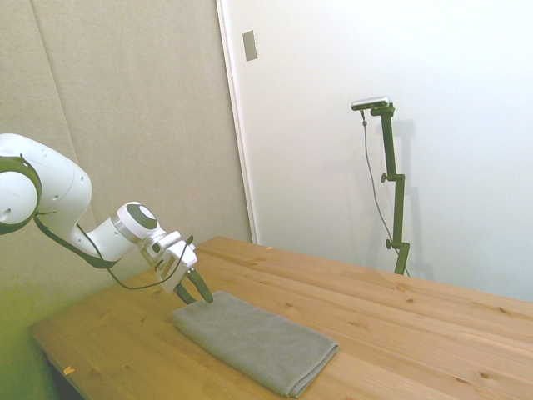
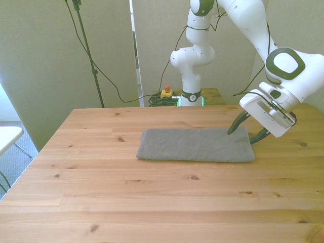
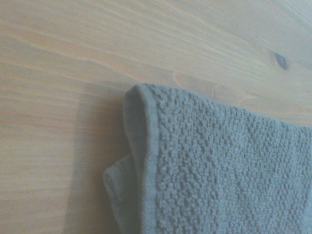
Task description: Fold the towel
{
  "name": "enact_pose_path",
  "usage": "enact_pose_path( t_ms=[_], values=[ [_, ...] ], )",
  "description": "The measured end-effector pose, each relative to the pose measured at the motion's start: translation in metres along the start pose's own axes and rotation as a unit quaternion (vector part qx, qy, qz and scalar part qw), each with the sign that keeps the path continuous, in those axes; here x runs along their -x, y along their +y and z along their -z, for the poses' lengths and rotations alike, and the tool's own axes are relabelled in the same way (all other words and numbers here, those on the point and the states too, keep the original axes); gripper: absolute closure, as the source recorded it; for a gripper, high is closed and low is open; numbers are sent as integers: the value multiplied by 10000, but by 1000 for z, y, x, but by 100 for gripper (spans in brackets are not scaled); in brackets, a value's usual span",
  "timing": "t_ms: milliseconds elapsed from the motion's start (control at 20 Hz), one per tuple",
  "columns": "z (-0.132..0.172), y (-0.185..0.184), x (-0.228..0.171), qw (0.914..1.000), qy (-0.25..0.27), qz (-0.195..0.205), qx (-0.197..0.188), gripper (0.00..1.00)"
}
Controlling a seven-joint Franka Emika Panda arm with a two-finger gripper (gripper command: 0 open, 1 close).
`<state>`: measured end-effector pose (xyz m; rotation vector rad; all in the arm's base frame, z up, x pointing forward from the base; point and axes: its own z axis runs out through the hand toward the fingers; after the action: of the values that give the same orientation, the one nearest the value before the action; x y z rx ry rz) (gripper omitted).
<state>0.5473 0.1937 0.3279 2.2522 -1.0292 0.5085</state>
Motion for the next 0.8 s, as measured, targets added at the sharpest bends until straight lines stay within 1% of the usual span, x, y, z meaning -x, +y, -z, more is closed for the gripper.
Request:
enact_pose_path(
  t_ms=[450,650,800],
  values=[
    [-2,4,1,9998,-48,32,-206,100],
    [-5,5,4,9997,-66,79,-199,100],
    [-5,4,7,9995,-79,103,-276,100]
  ],
)
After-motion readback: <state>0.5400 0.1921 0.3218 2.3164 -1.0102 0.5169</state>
